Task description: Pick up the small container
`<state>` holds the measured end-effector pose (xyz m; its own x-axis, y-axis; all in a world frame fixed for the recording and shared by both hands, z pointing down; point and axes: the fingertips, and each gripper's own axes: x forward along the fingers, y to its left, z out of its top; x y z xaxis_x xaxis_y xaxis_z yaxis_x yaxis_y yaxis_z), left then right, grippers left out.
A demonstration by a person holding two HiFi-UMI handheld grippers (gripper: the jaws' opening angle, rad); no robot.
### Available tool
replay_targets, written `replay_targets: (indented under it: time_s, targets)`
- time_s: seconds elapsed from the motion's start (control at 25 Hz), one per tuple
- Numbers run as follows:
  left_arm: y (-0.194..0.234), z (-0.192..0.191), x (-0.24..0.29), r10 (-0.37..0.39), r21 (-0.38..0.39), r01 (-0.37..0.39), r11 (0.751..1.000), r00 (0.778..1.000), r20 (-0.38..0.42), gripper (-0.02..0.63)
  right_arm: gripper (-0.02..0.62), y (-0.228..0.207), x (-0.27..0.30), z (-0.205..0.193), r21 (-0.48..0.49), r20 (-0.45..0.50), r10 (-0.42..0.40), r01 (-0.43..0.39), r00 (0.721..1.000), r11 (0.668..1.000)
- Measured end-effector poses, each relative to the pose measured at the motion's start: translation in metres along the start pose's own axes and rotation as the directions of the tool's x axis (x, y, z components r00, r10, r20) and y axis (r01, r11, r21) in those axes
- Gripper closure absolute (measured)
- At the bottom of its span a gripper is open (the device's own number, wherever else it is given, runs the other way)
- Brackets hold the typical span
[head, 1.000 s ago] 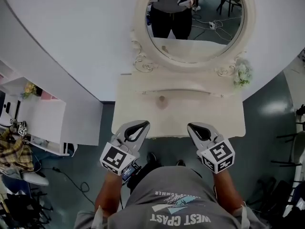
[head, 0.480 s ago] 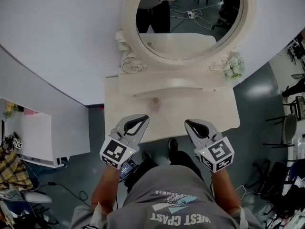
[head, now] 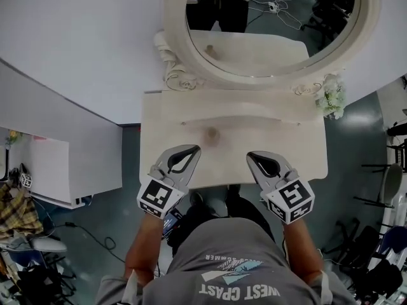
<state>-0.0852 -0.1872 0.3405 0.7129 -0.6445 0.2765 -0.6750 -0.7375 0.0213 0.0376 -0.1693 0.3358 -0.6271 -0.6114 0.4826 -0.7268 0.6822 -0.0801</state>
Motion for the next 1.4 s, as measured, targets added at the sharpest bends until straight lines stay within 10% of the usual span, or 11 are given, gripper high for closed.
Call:
replay_targets:
  time_s: [1.4]
  targets:
    - [0.047, -0.182, 0.153, 0.073, 0.031, -0.068, 0.997, 0.969, -0.237, 0.43, 0.594, -0.101, 0.093, -0.105, 0.109, -0.164, 0.099, -0.082, 0.981, 0.991]
